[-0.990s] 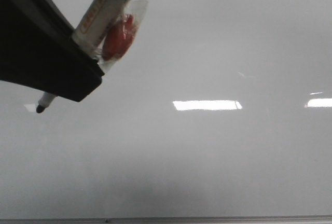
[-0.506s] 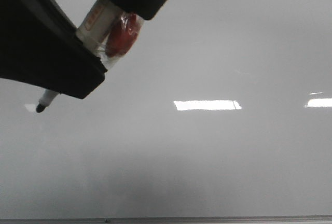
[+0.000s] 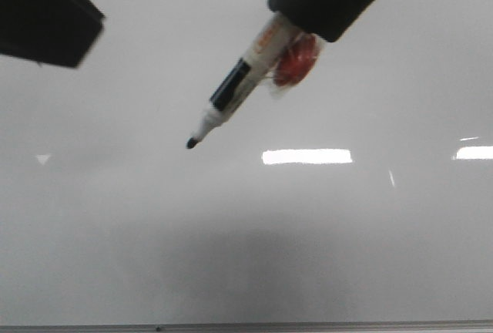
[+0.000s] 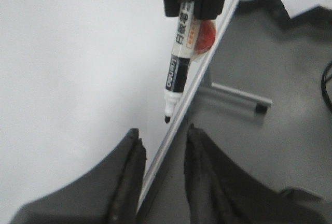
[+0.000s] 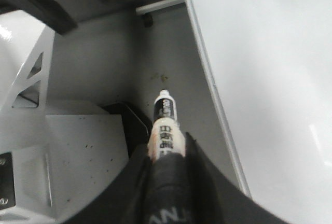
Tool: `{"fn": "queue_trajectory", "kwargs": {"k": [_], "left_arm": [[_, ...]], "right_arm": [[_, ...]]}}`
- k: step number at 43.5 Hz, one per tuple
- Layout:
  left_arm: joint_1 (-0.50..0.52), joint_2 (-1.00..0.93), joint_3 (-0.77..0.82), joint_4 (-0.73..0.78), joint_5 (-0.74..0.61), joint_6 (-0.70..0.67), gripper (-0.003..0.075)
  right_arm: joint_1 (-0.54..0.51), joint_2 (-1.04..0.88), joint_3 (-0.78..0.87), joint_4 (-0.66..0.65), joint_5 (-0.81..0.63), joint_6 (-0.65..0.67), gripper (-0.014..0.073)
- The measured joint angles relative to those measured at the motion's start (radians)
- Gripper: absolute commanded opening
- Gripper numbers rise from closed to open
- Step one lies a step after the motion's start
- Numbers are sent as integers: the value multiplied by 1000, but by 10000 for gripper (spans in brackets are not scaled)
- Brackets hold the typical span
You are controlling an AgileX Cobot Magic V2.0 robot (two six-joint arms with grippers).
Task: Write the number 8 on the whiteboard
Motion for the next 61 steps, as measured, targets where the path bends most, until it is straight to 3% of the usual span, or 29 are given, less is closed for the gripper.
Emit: {"fn": "queue_trajectory", "kwargs": {"k": [11,21,29,44,61], "left_arm": [[63,-365,191,-13,-57,-122,-21],[74,-590,294,-13,-57,-163,-20],[74,-621,304,-13,-57,-165,-20],[74,-620,304,-13,-57,-165,-21],[74,-620,304,-13,-57,-167,-21]], "right_arm": [[-225,-62,194,339,-125,-174,-69],[-245,-52,266,654,-265,-358,-69],[-245,65,212,876,-298,-496,-69],[-245,353,37,929,-307,-535,-69],[-197,455,23,939,-374,-569,-69]]}}
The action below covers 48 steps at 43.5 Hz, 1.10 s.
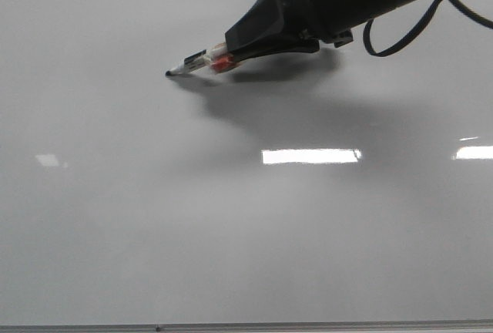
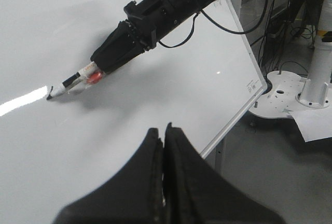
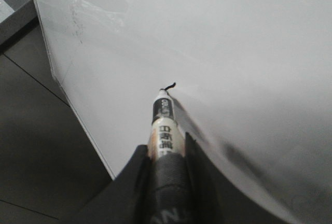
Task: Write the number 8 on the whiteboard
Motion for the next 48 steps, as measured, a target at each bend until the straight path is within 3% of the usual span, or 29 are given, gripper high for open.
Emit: {"fn": "queue_trajectory", "kwargs": {"k": [10,34,48], "left_arm": [[0,0,0,0,0,0,-21],[0,0,0,0,0,-1,-21],[0,0,0,0,0,-2,-21]], "right_arm": [[10,25,7,0,10,-7,-67],[-116,-26,145,-61,74,-11,-67],[-74,7,175,-65,51,-46,-67]]}}
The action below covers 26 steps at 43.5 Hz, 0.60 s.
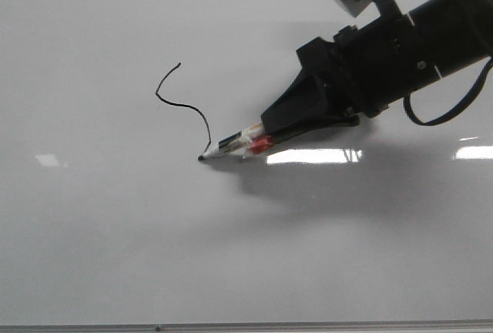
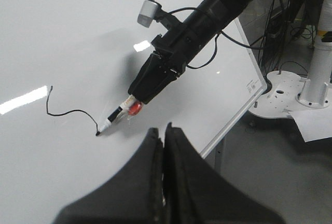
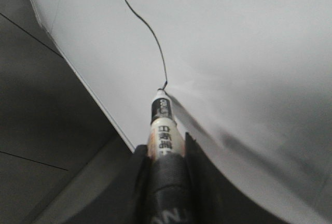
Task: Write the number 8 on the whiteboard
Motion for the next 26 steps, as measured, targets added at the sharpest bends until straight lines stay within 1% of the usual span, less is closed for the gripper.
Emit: {"fn": "queue_trajectory", "kwargs": {"k": [5,13,26], "left_arm": [[0,0,0,0,0,0,-21],[0,0,0,0,0,0,-21],[0,0,0,0,0,0,-21]], "right_arm": [[45,30,0,29,-24,-14,-67],[112,44,-10,135,-70,-88,-67],[125,49,-91,166,-74,-102,-67]]}}
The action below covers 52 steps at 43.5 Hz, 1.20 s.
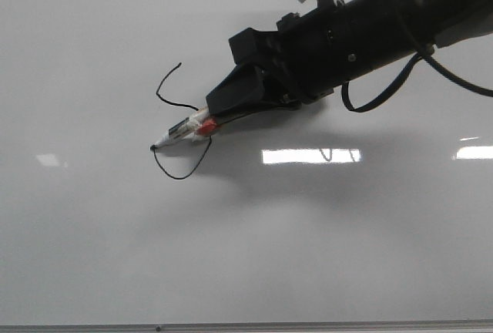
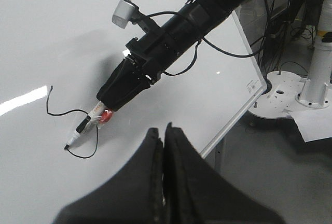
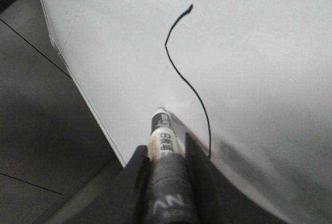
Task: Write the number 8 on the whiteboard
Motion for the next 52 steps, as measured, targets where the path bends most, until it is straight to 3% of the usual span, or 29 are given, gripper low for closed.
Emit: {"fn": "queue_trajectory", "kwargs": {"k": [21,39,52], "left_arm": [[0,0,0,0,0,0,-21],[0,0,0,0,0,0,-21],[0,0,0,0,0,0,-21]], "right_arm": [[-2,-51,-2,9,-37,2,-67],[-100,-154,45,8,-29,2,-67],[-110,-182,18,-2,-39,2,-67]]}}
